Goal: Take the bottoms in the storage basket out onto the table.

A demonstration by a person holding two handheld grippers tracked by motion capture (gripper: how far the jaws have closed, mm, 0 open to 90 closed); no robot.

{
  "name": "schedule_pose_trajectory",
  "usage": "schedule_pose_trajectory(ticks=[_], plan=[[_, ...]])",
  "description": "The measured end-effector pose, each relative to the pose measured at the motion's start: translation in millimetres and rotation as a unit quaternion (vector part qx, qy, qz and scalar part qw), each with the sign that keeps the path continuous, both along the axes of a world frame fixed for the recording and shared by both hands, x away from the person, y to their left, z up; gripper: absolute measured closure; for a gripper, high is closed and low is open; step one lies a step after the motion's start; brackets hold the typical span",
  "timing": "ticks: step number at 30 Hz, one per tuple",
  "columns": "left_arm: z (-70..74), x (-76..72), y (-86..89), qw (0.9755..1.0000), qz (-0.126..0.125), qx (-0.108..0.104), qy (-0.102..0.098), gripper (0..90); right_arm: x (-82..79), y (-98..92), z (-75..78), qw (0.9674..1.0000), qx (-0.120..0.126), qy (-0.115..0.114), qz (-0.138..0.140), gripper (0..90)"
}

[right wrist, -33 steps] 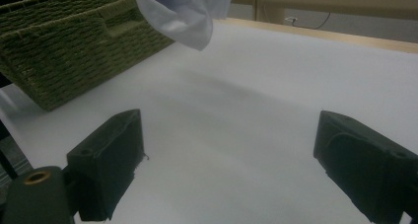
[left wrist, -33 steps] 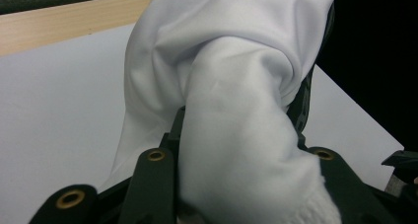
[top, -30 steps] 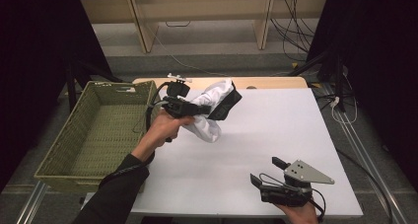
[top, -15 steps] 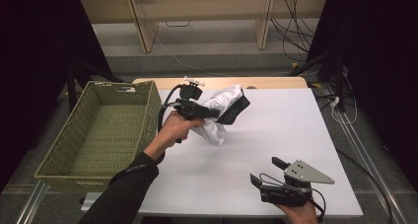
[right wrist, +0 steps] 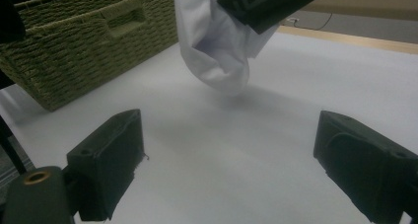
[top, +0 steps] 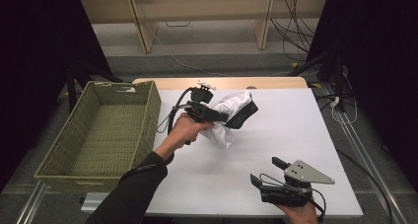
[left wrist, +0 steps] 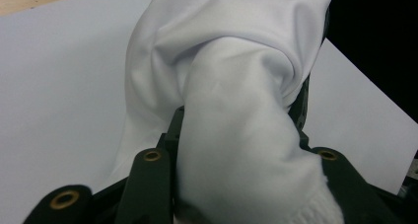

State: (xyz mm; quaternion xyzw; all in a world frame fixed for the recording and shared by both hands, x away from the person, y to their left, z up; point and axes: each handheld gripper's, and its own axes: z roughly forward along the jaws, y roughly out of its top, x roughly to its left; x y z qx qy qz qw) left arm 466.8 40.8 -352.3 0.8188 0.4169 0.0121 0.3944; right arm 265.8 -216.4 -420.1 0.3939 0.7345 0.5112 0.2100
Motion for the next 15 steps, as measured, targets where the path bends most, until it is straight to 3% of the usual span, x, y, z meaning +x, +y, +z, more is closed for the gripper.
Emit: schedule_pose_trajectory(ticks=[5, 9, 10, 15], plan=[[-4.7, 1.1, -7.7, 0.9999, -0.007, -0.005, 0.006, 55.8, 0.0, -0.2, 0.0, 1.0000, 0.000, 0.000, 0.000, 12.6], [-8.6, 2.1, -12.6, 0.9997, -0.021, -0.006, 0.014, 41.2, -0.4, -0.4, 0.1, 1.0000, 0.000, -0.002, 0.000, 12.6], [-8.8, 2.2, -12.5, 0.9994, -0.026, -0.019, 0.016, 37.4, -0.4, -0.4, 0.1, 1.0000, 0.000, -0.001, 0.000, 12.6], [-2.3, 0.9, -9.5, 0.9992, -0.030, -0.023, 0.007, 31.3, -0.5, -0.2, 0.0, 1.0000, 0.000, -0.001, 0.000, 12.6]])
